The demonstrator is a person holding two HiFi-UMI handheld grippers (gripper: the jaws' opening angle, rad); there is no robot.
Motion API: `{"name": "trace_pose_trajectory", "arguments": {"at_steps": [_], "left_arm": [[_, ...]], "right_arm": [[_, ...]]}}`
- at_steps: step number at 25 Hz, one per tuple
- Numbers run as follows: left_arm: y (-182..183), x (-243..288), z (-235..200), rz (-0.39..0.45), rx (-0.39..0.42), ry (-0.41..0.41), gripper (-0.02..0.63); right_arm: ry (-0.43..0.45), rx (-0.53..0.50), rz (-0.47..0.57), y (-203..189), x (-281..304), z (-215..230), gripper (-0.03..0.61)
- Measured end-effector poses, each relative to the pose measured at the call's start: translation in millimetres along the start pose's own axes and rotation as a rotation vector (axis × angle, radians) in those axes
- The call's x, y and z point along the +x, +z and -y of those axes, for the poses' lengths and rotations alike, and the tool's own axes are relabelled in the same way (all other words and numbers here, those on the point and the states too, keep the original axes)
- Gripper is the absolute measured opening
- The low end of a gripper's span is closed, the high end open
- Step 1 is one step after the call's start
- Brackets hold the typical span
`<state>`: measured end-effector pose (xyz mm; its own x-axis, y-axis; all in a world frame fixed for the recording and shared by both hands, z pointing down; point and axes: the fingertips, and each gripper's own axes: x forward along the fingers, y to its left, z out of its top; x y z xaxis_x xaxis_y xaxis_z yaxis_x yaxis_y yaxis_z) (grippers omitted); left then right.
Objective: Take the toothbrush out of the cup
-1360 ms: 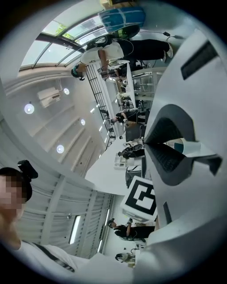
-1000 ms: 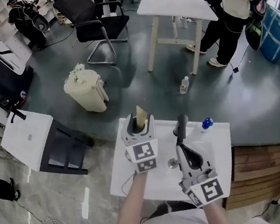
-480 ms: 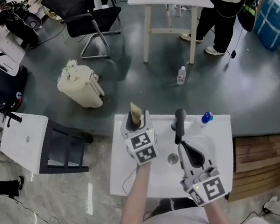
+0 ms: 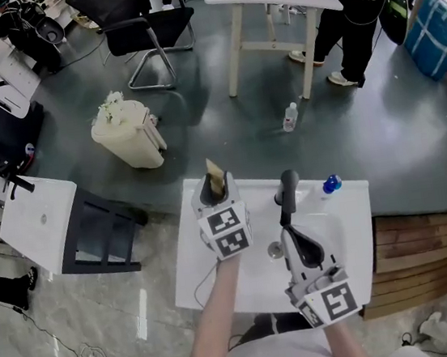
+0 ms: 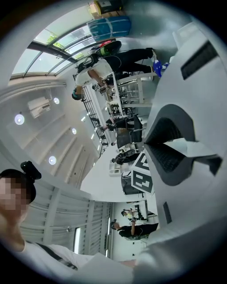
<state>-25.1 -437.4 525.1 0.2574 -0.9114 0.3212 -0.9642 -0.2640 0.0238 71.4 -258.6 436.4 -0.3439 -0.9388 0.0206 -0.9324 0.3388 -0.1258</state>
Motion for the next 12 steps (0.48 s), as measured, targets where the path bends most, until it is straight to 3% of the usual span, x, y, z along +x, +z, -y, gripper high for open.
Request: {"name": "trace_pose_trajectory", "arguments": {"at_steps": [5,12], "left_arm": [[2,-4,-3,-0.018,0.001,-0.003,0.080],[8,-14,-11,-0.017,0.004,0.021,0.060]], "right_arm": [[0.003,-0.003,-0.001,1,-1,-4,0.012],[0.011,-0.001,0.004,4,-2,-9,0.012]]}}
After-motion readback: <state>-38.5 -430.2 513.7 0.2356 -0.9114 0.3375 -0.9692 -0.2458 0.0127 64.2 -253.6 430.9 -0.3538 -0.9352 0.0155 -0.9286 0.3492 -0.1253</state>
